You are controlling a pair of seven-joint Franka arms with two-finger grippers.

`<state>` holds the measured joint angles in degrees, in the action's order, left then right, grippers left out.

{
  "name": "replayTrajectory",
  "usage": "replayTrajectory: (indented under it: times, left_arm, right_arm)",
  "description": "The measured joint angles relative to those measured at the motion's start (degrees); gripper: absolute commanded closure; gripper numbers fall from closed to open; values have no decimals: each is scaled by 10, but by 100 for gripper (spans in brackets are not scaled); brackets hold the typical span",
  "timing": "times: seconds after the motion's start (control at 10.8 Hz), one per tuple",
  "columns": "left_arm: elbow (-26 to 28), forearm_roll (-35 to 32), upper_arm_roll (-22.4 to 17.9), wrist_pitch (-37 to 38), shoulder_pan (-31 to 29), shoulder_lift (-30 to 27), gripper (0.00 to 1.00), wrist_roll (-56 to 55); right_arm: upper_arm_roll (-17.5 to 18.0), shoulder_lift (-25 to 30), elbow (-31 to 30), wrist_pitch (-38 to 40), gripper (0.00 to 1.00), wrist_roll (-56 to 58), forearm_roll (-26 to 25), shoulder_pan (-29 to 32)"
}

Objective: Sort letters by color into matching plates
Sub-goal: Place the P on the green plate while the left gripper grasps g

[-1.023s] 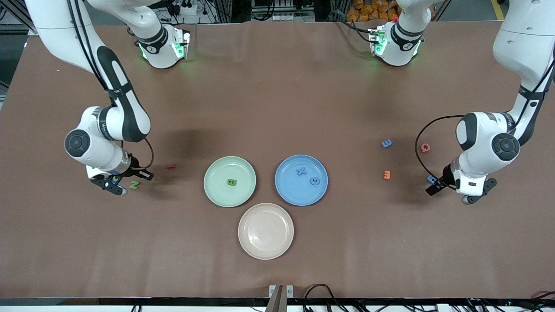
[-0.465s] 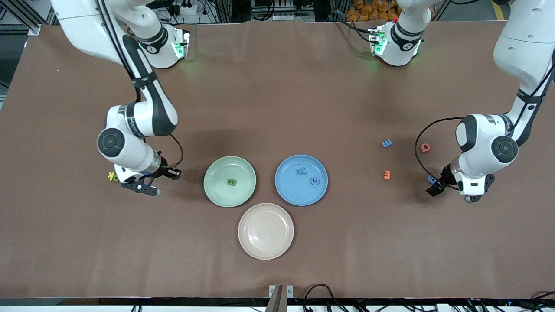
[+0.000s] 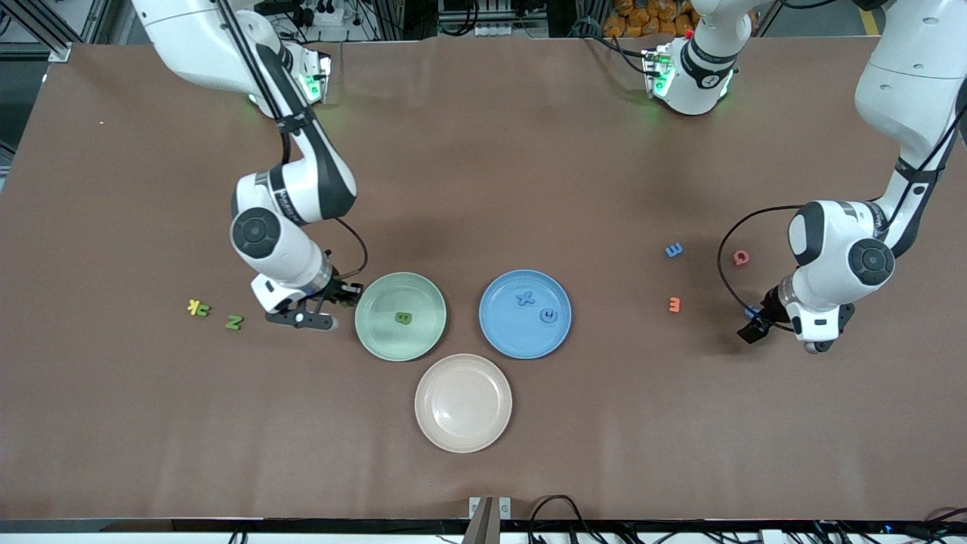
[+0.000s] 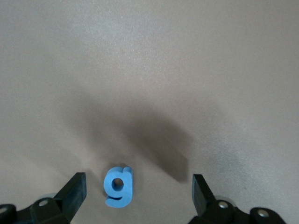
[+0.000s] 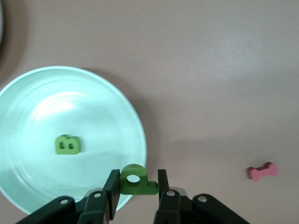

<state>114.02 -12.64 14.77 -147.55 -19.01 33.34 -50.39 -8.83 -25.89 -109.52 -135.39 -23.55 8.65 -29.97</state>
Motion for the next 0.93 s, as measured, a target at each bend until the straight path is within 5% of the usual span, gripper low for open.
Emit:
replayTrajectory:
  times: [0.19, 0.37, 0.46, 0.56, 0.93]
  left_arm:
    - [1, 0, 0, 0, 0, 2, 0, 0]
    - [1, 0, 0, 0, 0, 7, 2, -1]
    - [1, 0, 0, 0, 0, 9, 67, -1]
    - [1, -13, 0, 0, 0, 10, 100, -1]
    - [1, -47, 0, 0, -6, 4, 100, -1]
  right_arm:
    - [0, -18, 25, 0, 69, -3, 0, -23]
    - [1, -42, 55, 0, 54, -3, 0, -40]
    - [1, -55, 68, 0, 24, -10, 0, -49]
    - [1, -66, 77, 0, 0, -20, 0, -56]
    - [-3, -78, 85, 0, 0, -28, -33, -59]
